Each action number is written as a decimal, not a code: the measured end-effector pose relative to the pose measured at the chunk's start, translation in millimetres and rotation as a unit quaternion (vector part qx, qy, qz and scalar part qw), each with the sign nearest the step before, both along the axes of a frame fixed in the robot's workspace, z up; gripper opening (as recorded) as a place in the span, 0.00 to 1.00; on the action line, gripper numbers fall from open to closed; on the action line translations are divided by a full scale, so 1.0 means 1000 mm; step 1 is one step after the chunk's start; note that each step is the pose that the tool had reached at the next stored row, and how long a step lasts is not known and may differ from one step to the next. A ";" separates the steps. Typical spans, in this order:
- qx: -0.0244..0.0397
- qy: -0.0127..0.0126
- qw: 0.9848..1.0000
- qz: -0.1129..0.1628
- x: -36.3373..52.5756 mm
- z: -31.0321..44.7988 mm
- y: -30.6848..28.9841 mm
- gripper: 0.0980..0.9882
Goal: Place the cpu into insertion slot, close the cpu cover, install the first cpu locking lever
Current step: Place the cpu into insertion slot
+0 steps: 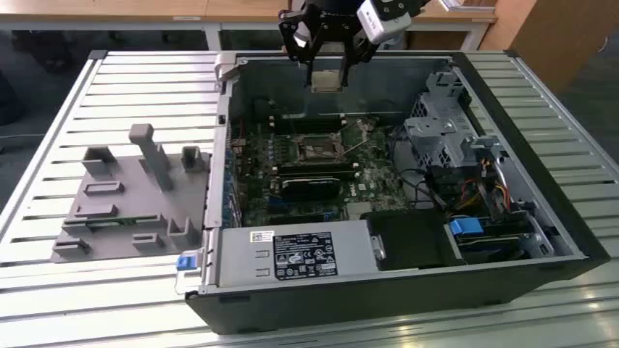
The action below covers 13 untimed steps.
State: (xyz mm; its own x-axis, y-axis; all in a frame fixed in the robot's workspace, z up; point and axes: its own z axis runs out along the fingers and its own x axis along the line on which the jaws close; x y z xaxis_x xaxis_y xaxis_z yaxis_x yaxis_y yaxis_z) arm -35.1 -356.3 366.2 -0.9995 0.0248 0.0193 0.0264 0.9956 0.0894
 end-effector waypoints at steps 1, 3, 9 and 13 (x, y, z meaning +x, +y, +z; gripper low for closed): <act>0.000 0.000 1.000 0.000 0.0000 0.0000 0.0000 0.50; 0.000 0.000 1.000 0.000 0.0000 0.0000 0.0000 0.50; 0.000 0.000 1.000 -0.002 0.0000 0.0000 0.0000 0.50; 0.000 0.000 1.000 -0.018 0.0000 0.0000 0.0000 0.50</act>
